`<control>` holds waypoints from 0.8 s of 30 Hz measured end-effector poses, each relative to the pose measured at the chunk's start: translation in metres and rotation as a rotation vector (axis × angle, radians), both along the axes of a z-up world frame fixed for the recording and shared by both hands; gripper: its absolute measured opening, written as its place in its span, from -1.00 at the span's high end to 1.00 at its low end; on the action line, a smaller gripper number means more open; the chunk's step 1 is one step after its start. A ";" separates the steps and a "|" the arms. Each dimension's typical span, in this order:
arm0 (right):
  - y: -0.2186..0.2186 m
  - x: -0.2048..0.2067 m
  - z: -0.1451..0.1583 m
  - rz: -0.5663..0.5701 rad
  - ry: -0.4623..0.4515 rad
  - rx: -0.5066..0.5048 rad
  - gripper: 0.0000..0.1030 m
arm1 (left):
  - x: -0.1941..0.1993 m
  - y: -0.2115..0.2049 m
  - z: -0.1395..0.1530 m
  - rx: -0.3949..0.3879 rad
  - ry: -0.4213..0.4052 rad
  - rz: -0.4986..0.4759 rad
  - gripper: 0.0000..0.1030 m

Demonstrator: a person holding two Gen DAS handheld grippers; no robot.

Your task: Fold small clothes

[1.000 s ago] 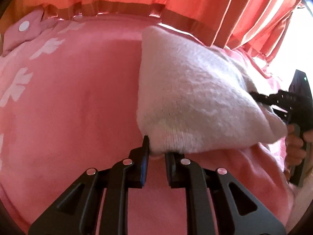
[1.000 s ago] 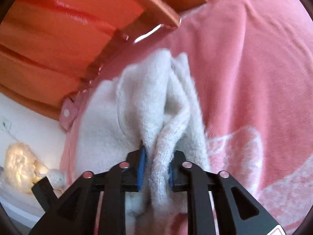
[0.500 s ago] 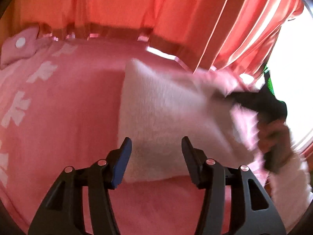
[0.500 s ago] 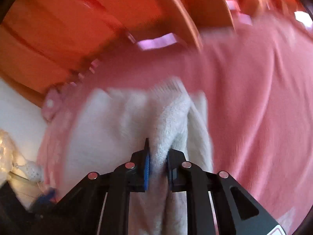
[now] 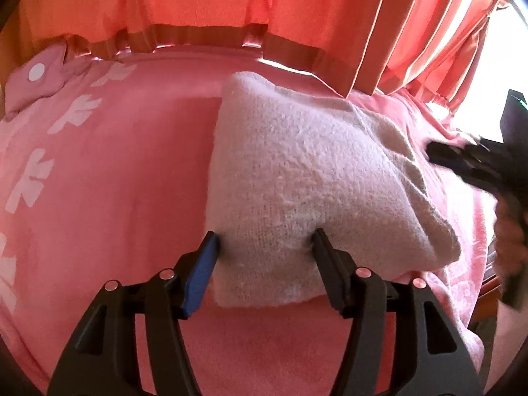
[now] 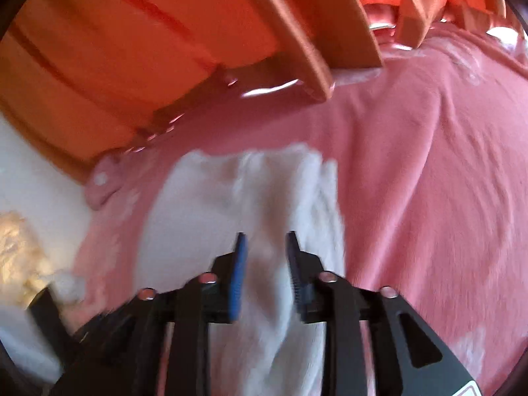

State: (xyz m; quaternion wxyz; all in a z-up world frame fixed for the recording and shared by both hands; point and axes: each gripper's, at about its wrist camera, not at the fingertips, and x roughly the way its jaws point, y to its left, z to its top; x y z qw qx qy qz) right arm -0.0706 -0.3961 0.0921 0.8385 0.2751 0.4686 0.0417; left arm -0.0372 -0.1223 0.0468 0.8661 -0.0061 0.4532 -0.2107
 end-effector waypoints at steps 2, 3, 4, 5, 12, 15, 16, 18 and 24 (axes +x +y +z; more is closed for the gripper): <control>0.013 -0.015 -0.012 0.046 0.065 0.038 -0.12 | -0.001 0.000 -0.001 0.000 0.002 0.003 -0.16; 0.019 -0.023 -0.023 0.079 0.108 0.057 -0.12 | -0.002 0.000 -0.003 0.003 0.004 0.006 -0.17; 0.025 -0.027 -0.030 0.099 0.127 0.055 -0.12 | -0.003 -0.001 -0.003 0.005 0.003 0.009 -0.18; 0.030 -0.030 -0.036 0.111 0.140 0.031 0.08 | -0.003 -0.002 -0.004 0.007 0.002 0.014 -0.18; 0.017 -0.054 0.016 0.030 -0.053 -0.018 0.79 | -0.009 -0.003 -0.002 0.020 0.016 0.013 -0.18; 0.015 -0.040 -0.044 0.066 0.166 -0.082 0.81 | -0.007 -0.005 -0.009 0.025 0.041 0.019 -0.18; 0.016 -0.039 -0.060 0.089 0.178 -0.038 0.81 | -0.006 -0.006 -0.013 0.021 0.058 0.022 -0.18; 0.015 -0.041 -0.047 0.097 0.161 -0.061 0.78 | -0.007 -0.006 -0.014 0.027 0.062 0.024 -0.19; -0.004 -0.043 0.016 0.002 0.007 -0.082 0.22 | -0.014 0.004 0.021 -0.058 0.021 0.014 -0.16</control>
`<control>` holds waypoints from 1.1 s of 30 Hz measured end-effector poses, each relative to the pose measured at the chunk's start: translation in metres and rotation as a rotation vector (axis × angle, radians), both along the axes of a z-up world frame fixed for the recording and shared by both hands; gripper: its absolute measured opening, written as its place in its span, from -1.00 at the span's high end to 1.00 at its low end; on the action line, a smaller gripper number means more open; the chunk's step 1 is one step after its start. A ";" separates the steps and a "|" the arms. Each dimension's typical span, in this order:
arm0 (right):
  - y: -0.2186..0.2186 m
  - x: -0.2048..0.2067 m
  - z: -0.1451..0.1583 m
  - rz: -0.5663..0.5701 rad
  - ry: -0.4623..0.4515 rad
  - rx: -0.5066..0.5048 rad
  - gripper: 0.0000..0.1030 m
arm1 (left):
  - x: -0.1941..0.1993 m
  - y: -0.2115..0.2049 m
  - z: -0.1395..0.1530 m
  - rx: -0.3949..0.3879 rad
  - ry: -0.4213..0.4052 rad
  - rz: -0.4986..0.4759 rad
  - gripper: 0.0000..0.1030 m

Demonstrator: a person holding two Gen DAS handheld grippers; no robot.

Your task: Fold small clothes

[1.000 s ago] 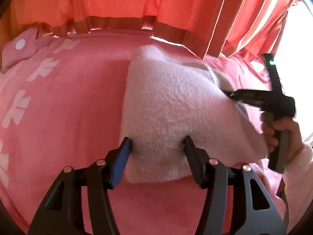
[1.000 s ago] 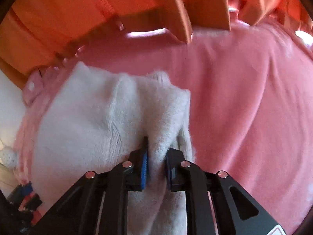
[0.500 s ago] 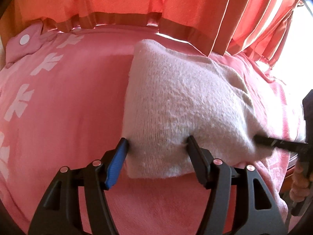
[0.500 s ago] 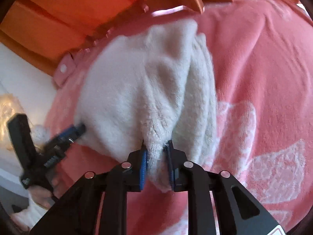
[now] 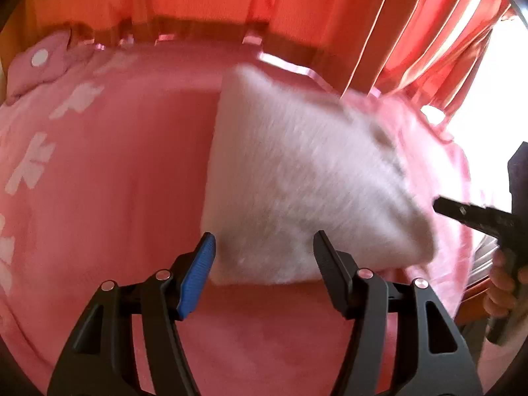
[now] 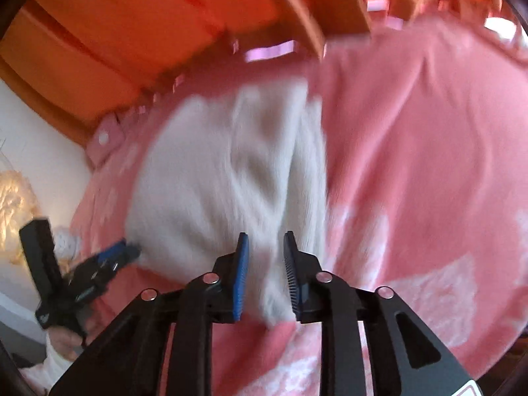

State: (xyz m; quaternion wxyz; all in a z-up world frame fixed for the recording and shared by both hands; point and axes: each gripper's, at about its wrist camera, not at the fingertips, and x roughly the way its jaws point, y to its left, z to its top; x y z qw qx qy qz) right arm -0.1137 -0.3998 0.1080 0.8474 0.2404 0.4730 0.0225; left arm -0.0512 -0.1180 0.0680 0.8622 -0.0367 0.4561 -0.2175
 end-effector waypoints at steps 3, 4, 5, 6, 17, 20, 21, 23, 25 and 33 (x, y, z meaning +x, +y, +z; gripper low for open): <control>-0.008 0.031 -0.012 -0.037 0.001 0.013 0.09 | 0.001 -0.003 0.014 -0.020 -0.023 0.005 -0.16; -0.007 0.043 -0.021 -0.030 0.022 0.014 0.09 | 0.003 -0.005 0.016 -0.025 -0.025 0.007 -0.16; -0.006 0.051 -0.030 -0.019 0.046 0.018 0.12 | 0.003 -0.007 0.016 -0.022 -0.026 0.009 -0.16; 0.001 0.066 -0.039 -0.010 0.075 0.013 0.49 | 0.004 -0.008 0.015 -0.015 -0.026 0.010 -0.16; 0.004 0.077 -0.069 -0.021 0.046 -0.084 0.85 | 0.015 -0.013 -0.013 0.040 0.021 0.020 -0.25; 0.003 0.065 -0.040 -0.062 0.032 -0.035 0.64 | 0.012 -0.017 -0.013 0.083 0.000 0.014 -0.25; 0.001 0.059 -0.034 -0.065 0.022 -0.022 0.63 | 0.012 -0.016 -0.011 0.078 0.005 0.018 -0.24; -0.001 0.046 -0.024 -0.059 -0.003 0.000 0.19 | 0.013 -0.013 -0.002 0.032 0.003 0.017 -0.28; 0.000 0.033 -0.027 -0.054 -0.003 0.063 -0.32 | 0.016 -0.013 0.005 0.015 -0.001 0.021 -0.41; 0.013 0.037 -0.080 -0.021 0.174 0.160 -0.42 | 0.055 -0.033 -0.016 0.038 0.131 0.047 -0.74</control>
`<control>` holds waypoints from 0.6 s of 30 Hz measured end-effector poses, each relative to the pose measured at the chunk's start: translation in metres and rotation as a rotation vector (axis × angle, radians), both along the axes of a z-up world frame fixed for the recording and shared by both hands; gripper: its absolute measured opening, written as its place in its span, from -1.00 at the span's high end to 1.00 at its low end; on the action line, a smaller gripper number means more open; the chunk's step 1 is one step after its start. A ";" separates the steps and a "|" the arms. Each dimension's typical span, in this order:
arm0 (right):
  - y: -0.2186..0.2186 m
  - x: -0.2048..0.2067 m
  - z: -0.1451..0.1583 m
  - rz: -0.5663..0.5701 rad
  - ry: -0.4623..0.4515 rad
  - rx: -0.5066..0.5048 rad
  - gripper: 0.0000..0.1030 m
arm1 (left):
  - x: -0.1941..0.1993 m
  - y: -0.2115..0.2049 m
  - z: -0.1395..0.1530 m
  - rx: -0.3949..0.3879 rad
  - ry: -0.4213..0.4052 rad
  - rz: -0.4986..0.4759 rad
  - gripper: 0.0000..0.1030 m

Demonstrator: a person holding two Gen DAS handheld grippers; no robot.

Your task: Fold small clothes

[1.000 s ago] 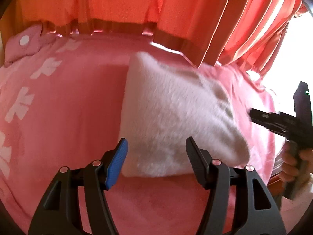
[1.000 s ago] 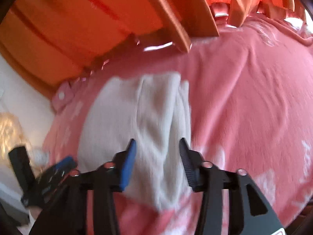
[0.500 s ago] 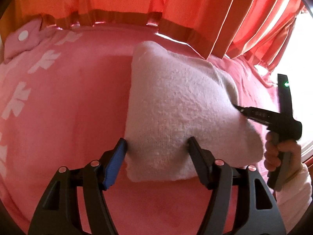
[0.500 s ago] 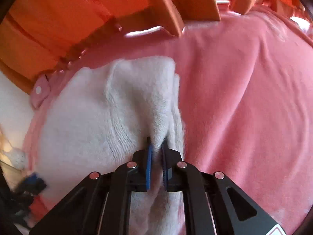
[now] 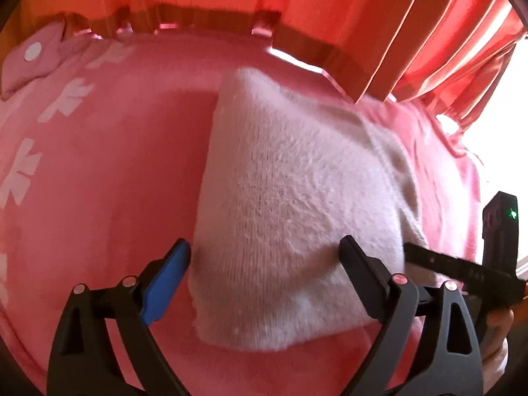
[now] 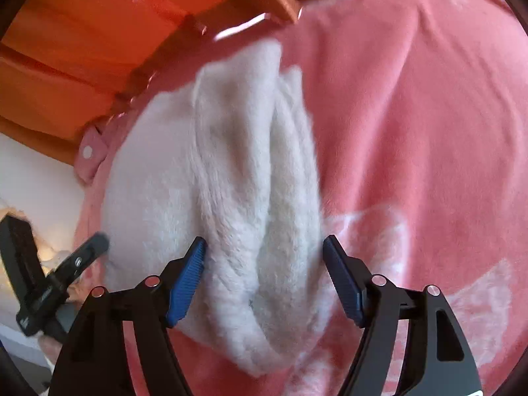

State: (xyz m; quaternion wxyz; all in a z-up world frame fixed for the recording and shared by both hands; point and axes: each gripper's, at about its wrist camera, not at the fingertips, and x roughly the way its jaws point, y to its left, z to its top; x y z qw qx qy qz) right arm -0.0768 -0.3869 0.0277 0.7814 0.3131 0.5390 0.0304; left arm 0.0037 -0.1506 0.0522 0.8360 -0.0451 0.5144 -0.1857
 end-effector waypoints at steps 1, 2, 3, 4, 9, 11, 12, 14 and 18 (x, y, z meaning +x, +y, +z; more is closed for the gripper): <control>0.001 0.002 -0.002 0.001 -0.001 0.001 -0.43 | 0.002 -0.001 -0.003 -0.002 0.011 0.003 -0.77; 0.003 0.004 -0.003 0.006 -0.003 0.004 -0.46 | 0.005 -0.001 -0.007 -0.003 0.017 0.008 -0.80; 0.004 0.006 -0.004 0.009 -0.006 0.007 -0.48 | 0.009 -0.002 -0.010 -0.007 0.024 0.009 -0.82; 0.005 0.009 -0.005 0.010 -0.006 0.011 -0.49 | 0.011 -0.002 -0.014 -0.012 0.030 0.008 -0.84; 0.005 0.018 -0.011 0.018 -0.019 0.018 -0.63 | 0.022 -0.003 -0.028 -0.054 0.064 0.019 -0.91; 0.005 0.020 -0.012 0.020 -0.028 0.017 -0.66 | 0.025 -0.003 -0.033 -0.080 0.076 0.024 -0.91; 0.005 0.021 -0.013 0.020 -0.032 0.016 -0.67 | 0.027 -0.003 -0.036 -0.095 0.082 0.027 -0.91; 0.006 0.024 -0.013 0.022 -0.038 0.010 -0.68 | 0.029 -0.003 -0.040 -0.113 0.087 0.030 -0.91; 0.009 0.030 -0.013 0.026 -0.049 -0.004 -0.68 | 0.031 -0.003 -0.043 -0.128 0.079 0.031 -0.91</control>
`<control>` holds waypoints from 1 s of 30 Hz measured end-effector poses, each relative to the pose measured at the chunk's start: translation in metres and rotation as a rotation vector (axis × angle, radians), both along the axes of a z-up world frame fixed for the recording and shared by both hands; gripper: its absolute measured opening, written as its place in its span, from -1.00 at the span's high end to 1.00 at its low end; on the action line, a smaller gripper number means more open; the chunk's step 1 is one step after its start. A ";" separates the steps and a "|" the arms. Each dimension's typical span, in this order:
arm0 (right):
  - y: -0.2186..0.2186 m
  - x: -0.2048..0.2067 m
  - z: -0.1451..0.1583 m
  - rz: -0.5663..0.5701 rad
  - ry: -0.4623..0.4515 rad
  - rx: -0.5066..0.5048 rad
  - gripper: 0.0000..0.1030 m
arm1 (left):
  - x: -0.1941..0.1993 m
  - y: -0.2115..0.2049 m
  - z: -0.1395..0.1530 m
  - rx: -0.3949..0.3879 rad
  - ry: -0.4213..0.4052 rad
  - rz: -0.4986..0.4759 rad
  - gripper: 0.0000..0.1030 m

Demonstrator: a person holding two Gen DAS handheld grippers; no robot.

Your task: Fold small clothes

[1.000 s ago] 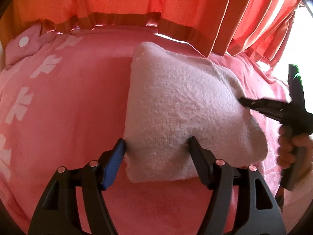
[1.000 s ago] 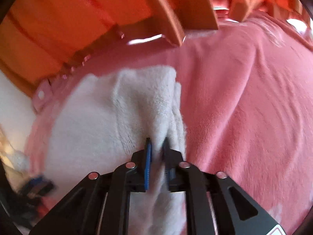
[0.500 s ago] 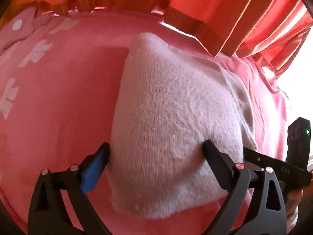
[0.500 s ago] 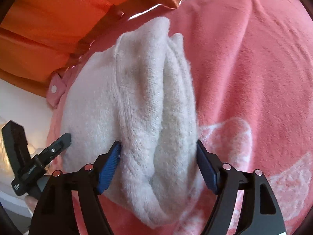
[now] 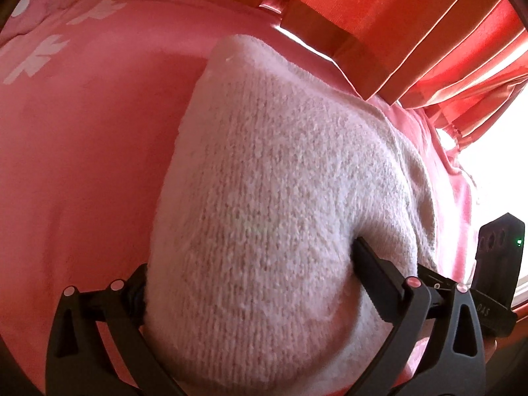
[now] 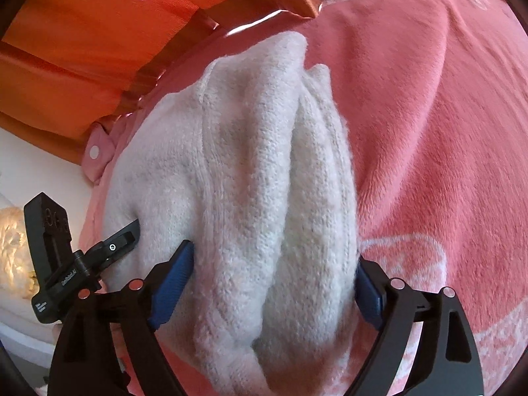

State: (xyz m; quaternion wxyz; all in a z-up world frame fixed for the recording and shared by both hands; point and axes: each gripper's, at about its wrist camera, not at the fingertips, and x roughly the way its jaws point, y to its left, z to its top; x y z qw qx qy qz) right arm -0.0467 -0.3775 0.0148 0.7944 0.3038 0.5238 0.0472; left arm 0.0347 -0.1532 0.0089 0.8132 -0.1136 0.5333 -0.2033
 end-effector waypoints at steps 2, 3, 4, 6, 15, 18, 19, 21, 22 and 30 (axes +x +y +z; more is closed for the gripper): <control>0.001 0.003 0.000 -0.003 -0.001 -0.002 -0.68 | 0.000 0.001 -0.001 -0.004 -0.003 0.001 -0.91; 0.003 0.004 0.000 -0.006 -0.001 -0.005 -0.62 | 0.000 0.001 -0.001 -0.007 -0.003 0.000 -0.91; 0.003 0.005 0.000 -0.002 -0.002 0.007 -0.52 | -0.001 0.001 0.001 -0.014 -0.004 -0.005 -0.91; -0.001 0.004 -0.002 -0.026 0.007 0.058 -0.21 | -0.002 0.002 0.005 -0.030 -0.008 -0.024 -0.73; -0.003 -0.030 0.057 -0.067 -0.104 0.030 0.42 | -0.031 0.009 0.071 -0.131 -0.067 -0.159 0.02; -0.005 -0.051 0.093 -0.077 -0.177 0.020 0.43 | -0.050 0.010 0.107 -0.173 -0.136 -0.218 0.03; -0.004 -0.058 0.107 -0.079 -0.203 0.010 0.43 | -0.058 0.011 0.123 -0.199 -0.163 -0.238 0.03; -0.006 -0.075 0.139 -0.079 -0.269 -0.018 0.44 | -0.071 0.012 0.149 -0.233 -0.214 -0.268 0.03; -0.007 -0.082 0.155 -0.081 -0.302 -0.034 0.44 | -0.079 0.013 0.166 -0.250 -0.253 -0.286 0.03; 0.033 -0.135 0.327 -0.071 -0.728 -0.228 0.44 | -0.120 0.047 0.308 -0.404 -0.593 -0.358 0.02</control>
